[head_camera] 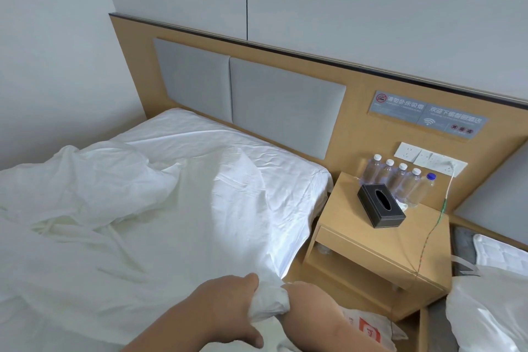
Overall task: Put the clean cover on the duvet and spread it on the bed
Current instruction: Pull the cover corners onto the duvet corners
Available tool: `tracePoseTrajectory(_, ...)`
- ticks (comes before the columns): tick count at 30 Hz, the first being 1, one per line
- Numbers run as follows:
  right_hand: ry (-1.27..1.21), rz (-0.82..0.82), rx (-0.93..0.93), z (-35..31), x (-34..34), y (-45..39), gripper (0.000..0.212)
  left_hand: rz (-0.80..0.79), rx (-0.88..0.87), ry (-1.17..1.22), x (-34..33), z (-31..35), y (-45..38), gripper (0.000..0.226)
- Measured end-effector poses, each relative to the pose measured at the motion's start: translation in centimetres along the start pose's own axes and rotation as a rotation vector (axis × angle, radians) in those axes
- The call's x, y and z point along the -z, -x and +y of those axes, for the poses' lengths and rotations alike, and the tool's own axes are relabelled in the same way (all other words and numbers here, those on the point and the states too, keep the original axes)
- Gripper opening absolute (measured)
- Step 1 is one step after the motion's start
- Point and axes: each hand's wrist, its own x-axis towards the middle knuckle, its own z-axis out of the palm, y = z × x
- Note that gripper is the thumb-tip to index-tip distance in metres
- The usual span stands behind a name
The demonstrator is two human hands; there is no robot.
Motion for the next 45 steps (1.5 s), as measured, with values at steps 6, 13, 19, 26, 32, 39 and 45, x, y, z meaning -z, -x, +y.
tracePoseTrajectory(6, -0.545, 0.015, 0.071, -0.6, 1.3, 2.3, 0.027, 0.227, 0.028, -0.08, -1.9, 0.0, -0.4, 0.041)
tracePoseTrajectory(13, -0.584, -0.045, 0.123, -0.9, 2.0, 3.2, 0.037, 0.301, 0.02, -0.051, -3.1, -1.1, -0.9, 0.02)
tracePoseTrajectory(19, -0.076, -0.051, 0.055, -0.9, 1.0, 1.8, 0.068, 0.236, -0.007, -0.043, -2.6, -1.7, -0.7, 0.032)
tracePoseTrajectory(26, -0.21, 0.027, 0.062, -1.8, 1.1, 1.7, 0.015, 0.085, -0.081, 0.01, -0.5, -1.8, 0.5, 0.053)
tracePoseTrajectory(32, -0.794, -0.136, 0.09, -1.9, 1.4, 4.8, 0.015, 0.18, -0.091, -0.06, -1.4, -1.6, 0.2, 0.042)
tracePoseTrajectory(39, -0.703, -0.121, 0.207, -2.2, 3.4, 4.7, 0.033, 0.338, -0.068, -0.028, -2.7, -1.4, -0.6, 0.014)
tracePoseTrajectory(45, -0.079, -0.073, 0.02, -2.3, 1.6, 2.8, 0.061, 0.193, -0.007, 0.017, -2.1, -1.9, 0.0, 0.032)
